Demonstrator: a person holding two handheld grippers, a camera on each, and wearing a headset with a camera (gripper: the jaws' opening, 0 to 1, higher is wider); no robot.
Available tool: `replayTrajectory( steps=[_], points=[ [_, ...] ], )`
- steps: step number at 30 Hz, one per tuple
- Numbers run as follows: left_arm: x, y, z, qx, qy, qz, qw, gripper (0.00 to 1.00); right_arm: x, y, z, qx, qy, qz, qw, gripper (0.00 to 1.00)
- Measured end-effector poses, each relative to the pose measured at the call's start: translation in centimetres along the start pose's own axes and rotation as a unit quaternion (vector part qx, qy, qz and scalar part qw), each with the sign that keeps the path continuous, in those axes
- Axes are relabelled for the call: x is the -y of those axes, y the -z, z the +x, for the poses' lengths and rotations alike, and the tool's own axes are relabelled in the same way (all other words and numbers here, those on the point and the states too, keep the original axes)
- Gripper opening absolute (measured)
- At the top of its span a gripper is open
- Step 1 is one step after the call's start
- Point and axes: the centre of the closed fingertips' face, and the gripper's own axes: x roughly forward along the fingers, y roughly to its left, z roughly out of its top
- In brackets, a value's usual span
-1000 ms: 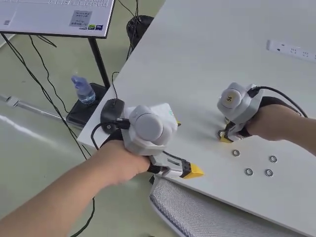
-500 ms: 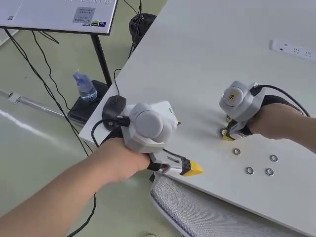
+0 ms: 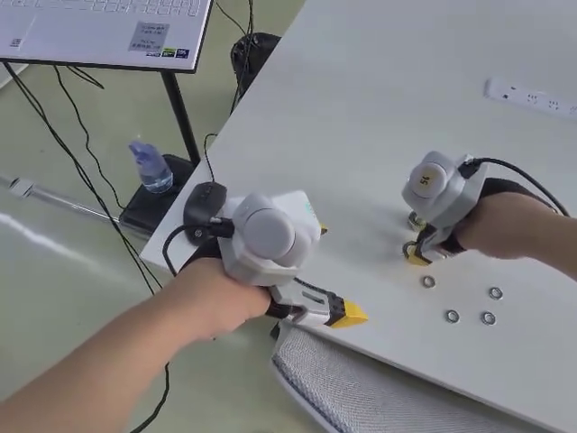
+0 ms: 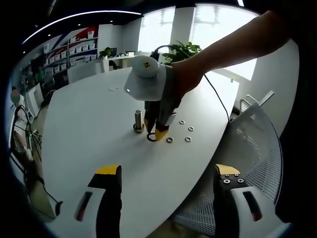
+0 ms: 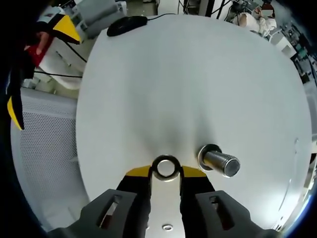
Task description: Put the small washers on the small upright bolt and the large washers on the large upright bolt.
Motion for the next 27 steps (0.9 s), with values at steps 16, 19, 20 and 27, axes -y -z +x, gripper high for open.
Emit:
replayTrajectory(
  steps=[16,19,20,27],
  points=[
    [0.0,-1.6,-0.3,0.019,0.004,0.004,0.9998,0.79,0.2,0.9,-2.6,0.006,0.003,0.021,0.9998,0.2],
    [0.1,-1.5,0.0,0.013,0.005,0.01,0.9998,0.8,0.3,1.2,-3.1,0.008,0.005,0.026,0.9996,0.2],
    [0.1,-1.4,0.1,0.011,0.006,0.012,0.9998,0.81,0.3,1.3,-3.2,0.009,0.006,0.026,0.9996,0.2],
    [0.2,-1.9,0.3,0.018,0.007,0.012,0.9997,0.88,0.8,1.8,-3.9,0.013,0.012,0.031,0.9994,0.2]
  ],
)
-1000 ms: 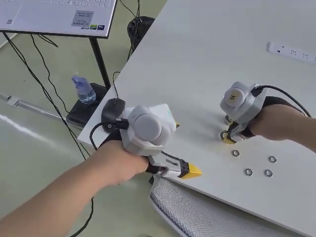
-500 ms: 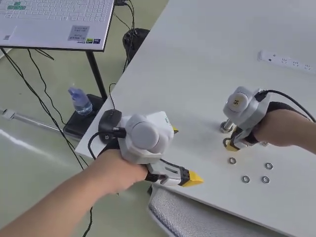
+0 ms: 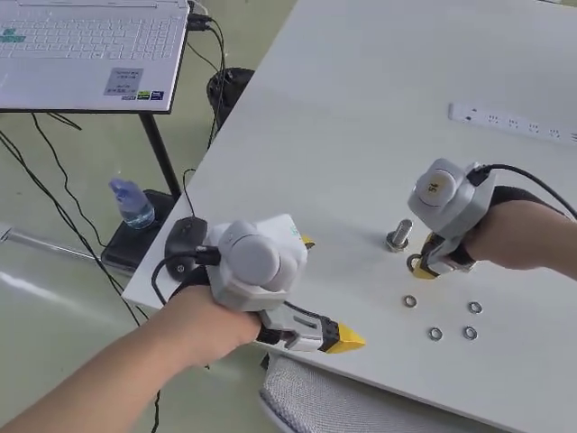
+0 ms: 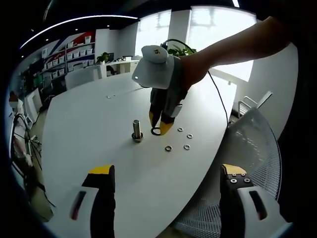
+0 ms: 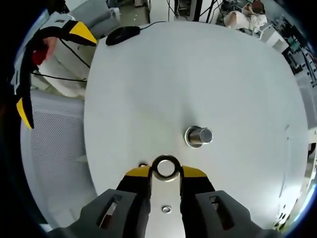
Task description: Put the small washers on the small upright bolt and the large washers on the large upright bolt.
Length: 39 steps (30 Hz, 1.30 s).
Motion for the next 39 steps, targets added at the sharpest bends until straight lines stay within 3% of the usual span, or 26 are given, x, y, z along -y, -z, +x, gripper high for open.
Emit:
replayTrajectory(
  steps=[10,19,32,36,39],
  points=[
    [0.2,0.0,0.3,-0.002,0.003,-0.004,1.0,0.92,1.9,-0.8,-1.4,0.014,0.01,0.009,0.9998,0.21],
    [0.3,0.1,0.8,-0.005,0.004,-0.005,1.0,0.93,2.9,-2.7,-2.9,0.041,0.011,0.019,0.9989,0.21],
    [0.5,0.5,0.5,-0.009,0.006,-0.004,0.9999,0.89,4.1,-3.8,-2.1,0.042,0.018,0.014,0.9989,0.21],
    [0.2,-0.1,0.2,0.008,0.003,-0.019,0.9998,0.9,4.5,-4.2,-1.9,0.044,0.022,0.011,0.9987,0.21],
    [0.0,-0.2,0.2,0.008,-0.003,-0.017,0.9998,0.92,5.0,-4.4,-1.4,0.044,0.017,0.014,0.9988,0.21]
  ],
)
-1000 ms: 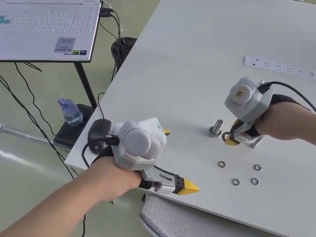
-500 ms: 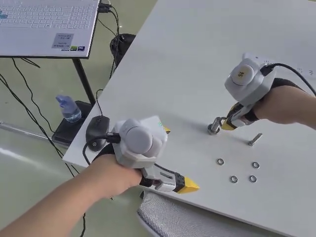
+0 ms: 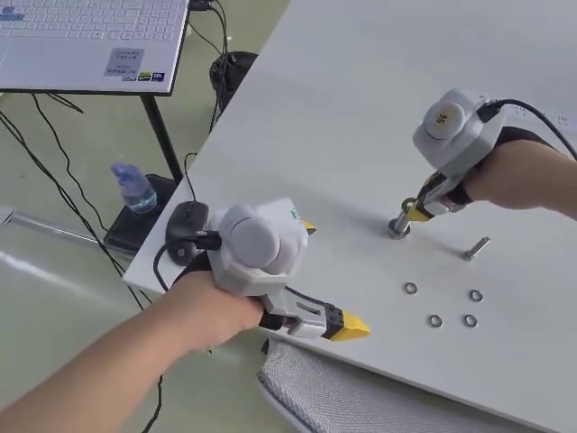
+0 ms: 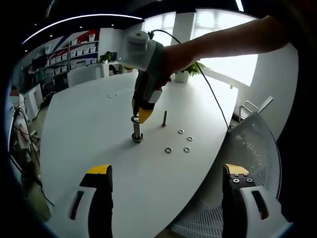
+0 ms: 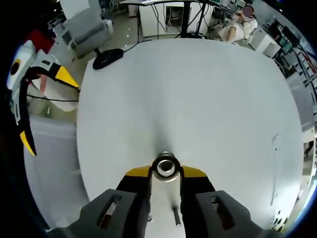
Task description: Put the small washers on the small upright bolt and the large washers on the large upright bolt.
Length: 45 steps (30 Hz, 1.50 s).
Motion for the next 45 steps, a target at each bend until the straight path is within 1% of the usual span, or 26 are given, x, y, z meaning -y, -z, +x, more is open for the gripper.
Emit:
replayTrajectory(
  steps=[6,9,11,14,17,19,23,27,30,33,34,39,45],
  points=[
    [0.0,-0.1,0.1,0.001,0.0,0.002,1.0,0.94,-0.2,-0.1,0.5,-0.005,-0.001,-0.005,1.0,0.21],
    [0.1,0.1,0.2,-0.003,0.001,0.003,1.0,0.94,-0.3,-0.1,0.7,-0.009,0.001,-0.008,0.9999,0.21],
    [0.3,0.3,0.2,-0.005,0.003,0.004,1.0,0.93,0.0,0.0,0.7,-0.01,0.003,-0.007,0.9999,0.21],
    [0.4,0.4,0.2,-0.006,0.005,0.004,1.0,0.92,-0.1,0.3,0.8,-0.017,0.004,-0.009,0.9998,0.21],
    [0.5,0.5,0.1,-0.01,0.006,0.003,0.9999,0.9,-0.2,0.3,0.7,-0.017,0.006,-0.011,0.9998,0.21],
    [0.5,0.6,0.1,-0.01,0.006,0.003,0.9999,0.9,-0.2,0.3,0.6,-0.017,0.009,-0.012,0.9997,0.21],
    [0.5,0.6,0.0,-0.009,0.005,0.002,1.0,0.9,-0.4,0.2,0.7,-0.016,0.005,-0.008,0.9998,0.21],
    [0.5,0.7,0.0,-0.01,0.005,0.003,0.9999,0.89,-0.4,0.4,0.9,-0.021,0.006,-0.009,0.9997,0.21],
    [0.5,0.5,0.1,-0.01,0.007,0.002,0.9999,0.89,-0.4,0.4,1.1,-0.021,0.004,-0.009,0.9997,0.21],
    [0.5,0.6,0.2,-0.014,0.007,0.008,0.9999,0.88,-0.5,0.5,1.3,-0.023,0.002,-0.008,0.9997,0.21],
    [0.4,0.6,0.2,-0.014,0.007,0.008,0.9999,0.88,-0.2,0.4,1.6,-0.022,0.002,-0.008,0.9997,0.21],
    [0.3,0.1,0.2,-0.004,0.01,0.003,0.9999,0.88,-0.2,0.6,2.2,-0.027,-0.001,-0.009,0.9996,0.21],
    [0.1,0.0,0.3,-0.003,0.011,0.014,0.9998,0.88,-0.2,0.8,2.7,-0.029,-0.004,-0.008,0.9995,0.21]
  ],
)
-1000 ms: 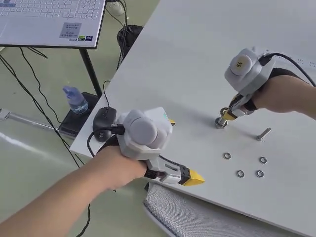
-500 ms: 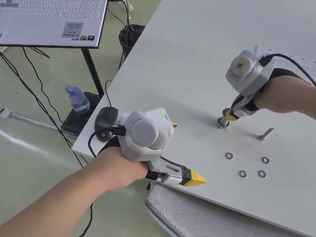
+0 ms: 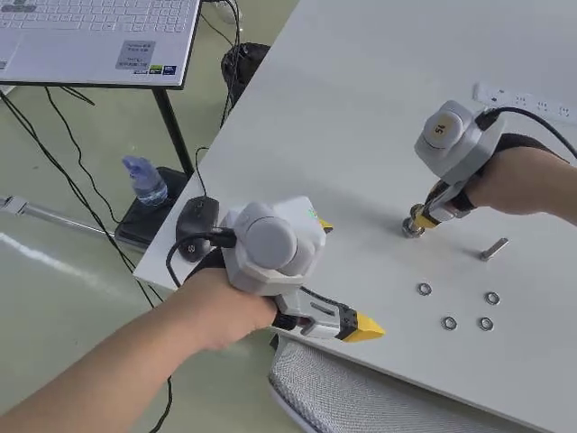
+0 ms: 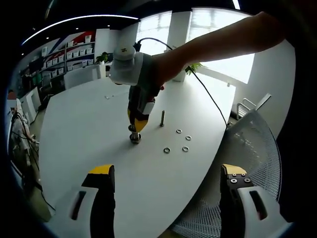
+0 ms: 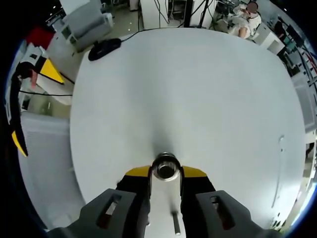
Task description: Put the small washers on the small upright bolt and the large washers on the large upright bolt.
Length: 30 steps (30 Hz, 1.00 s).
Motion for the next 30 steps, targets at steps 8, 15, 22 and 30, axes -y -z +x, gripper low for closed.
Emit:
replayTrajectory(
  steps=[8,15,22,30],
  points=[
    [-0.1,0.4,0.0,-0.004,0.0,-0.006,1.0,0.88,-0.4,0.0,0.4,-0.005,-0.002,0.0,1.0,0.21],
    [-0.4,0.6,-0.1,-0.005,-0.003,-0.01,0.9999,0.88,-0.4,0.3,1.4,-0.007,-0.002,0.003,1.0,0.21],
    [-0.4,0.9,-0.3,-0.008,-0.001,-0.012,0.9999,0.87,-0.2,0.6,2.0,-0.013,0.002,0.0,0.9999,0.21],
    [-0.5,1.1,-0.4,-0.01,-0.002,-0.014,0.9998,0.86,0.2,0.4,2.7,-0.014,0.006,-0.006,0.9999,0.21]
  ],
)
